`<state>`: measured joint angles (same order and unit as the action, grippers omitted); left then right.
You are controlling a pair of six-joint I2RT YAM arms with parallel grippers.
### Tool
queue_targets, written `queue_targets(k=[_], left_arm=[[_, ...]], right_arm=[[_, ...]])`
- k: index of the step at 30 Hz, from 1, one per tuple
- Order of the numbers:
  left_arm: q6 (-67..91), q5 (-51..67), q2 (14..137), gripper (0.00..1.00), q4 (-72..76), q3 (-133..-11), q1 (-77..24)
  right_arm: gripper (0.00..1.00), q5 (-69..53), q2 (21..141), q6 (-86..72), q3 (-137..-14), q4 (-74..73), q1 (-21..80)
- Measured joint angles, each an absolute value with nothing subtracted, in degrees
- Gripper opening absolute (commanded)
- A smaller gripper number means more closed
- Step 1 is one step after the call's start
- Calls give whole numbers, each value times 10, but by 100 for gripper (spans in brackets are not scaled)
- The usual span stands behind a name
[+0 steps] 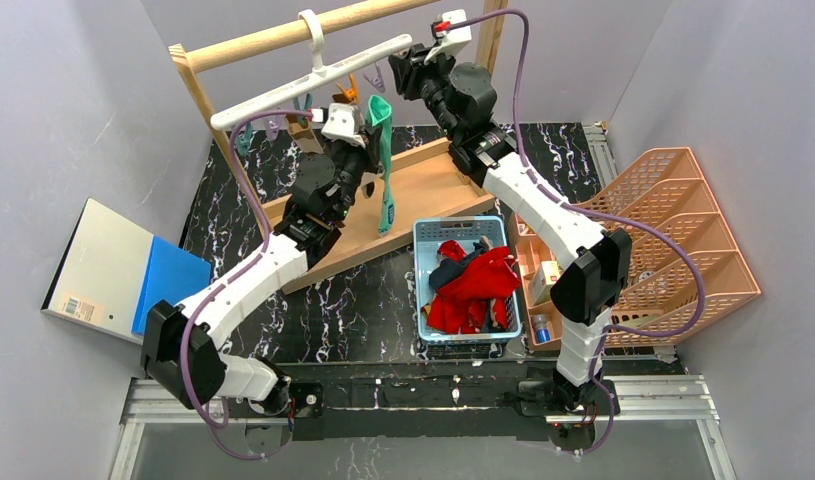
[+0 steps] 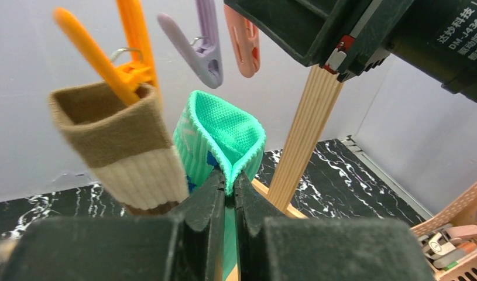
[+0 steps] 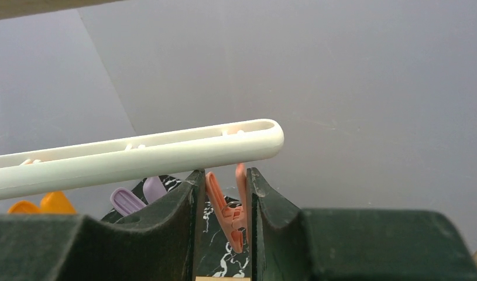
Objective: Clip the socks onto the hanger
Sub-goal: Pick up the sock from the hanger.
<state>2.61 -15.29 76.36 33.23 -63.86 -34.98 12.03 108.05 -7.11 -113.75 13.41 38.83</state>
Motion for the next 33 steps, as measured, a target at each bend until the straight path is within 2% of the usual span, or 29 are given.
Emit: queue_targets(k=[14,33], left_arm=[[71,-117,810,0,345,-666,-350],[67,-145,839,0,338,-685,-350]], right_arm=[[1,121,1080,-118,-1115,152,391],[1,119,1076,-120,-1099,169,392]])
